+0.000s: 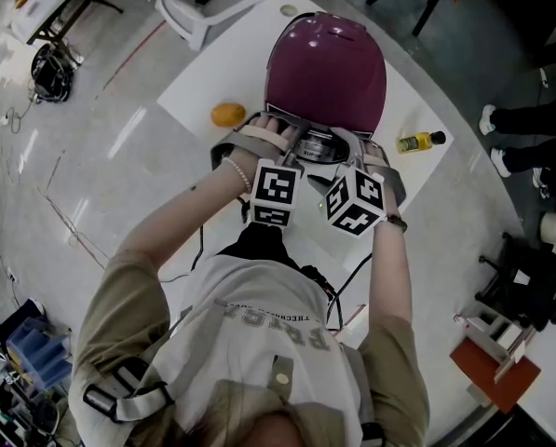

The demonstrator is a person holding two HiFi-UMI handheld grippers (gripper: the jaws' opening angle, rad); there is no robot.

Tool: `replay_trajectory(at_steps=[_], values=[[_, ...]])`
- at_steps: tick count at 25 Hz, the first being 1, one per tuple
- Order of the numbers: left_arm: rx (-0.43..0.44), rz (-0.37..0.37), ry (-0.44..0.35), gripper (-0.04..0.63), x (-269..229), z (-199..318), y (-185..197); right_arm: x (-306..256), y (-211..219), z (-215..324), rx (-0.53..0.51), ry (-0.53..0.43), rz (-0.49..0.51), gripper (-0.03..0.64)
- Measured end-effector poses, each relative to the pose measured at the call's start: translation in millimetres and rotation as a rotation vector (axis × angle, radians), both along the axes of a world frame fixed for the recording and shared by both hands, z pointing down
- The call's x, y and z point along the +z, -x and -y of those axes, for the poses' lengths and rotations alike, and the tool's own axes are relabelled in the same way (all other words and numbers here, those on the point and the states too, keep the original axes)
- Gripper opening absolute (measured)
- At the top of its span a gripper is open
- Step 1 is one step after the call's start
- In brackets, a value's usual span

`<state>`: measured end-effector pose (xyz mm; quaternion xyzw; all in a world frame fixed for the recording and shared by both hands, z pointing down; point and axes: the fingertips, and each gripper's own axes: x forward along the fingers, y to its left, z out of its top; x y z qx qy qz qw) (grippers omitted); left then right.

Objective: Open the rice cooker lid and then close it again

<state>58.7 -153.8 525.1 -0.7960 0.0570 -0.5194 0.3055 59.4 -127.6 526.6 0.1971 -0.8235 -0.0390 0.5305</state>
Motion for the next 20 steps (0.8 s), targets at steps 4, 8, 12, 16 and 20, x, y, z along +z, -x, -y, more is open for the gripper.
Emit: replay_trajectory(at_steps=[4,8,12,16,20], values=[[0.003,0.057,0.002,0.379,0.9,-0.8,0.5,1.5,-0.8,-0.5,-0.003,0.001,-0.029,0.407],[0.008,0.091,-0.021,0.379,2.4,-0.4,0.1,8.1,-4.7,-0.7,-0.032,-0.033,-0.133,0.407],[0.001,0.078,-0.012,0.379,2.6,-0.7,1.0,9.8,-3.8,-0.4,-0.038,-0.048,-0.14,0.407],[-0.024,0.037,0.013,0.379,3.3,-0.9,-1.7,8.2,-3.4,-0.5,-0.03,-0.035,-0.074,0.407],[-0.028,0.029,0.014,0.379,2.5,-1.7,-1.3,2.6,0.0,-0.1,0.007,-0.026,0.018,0.405]])
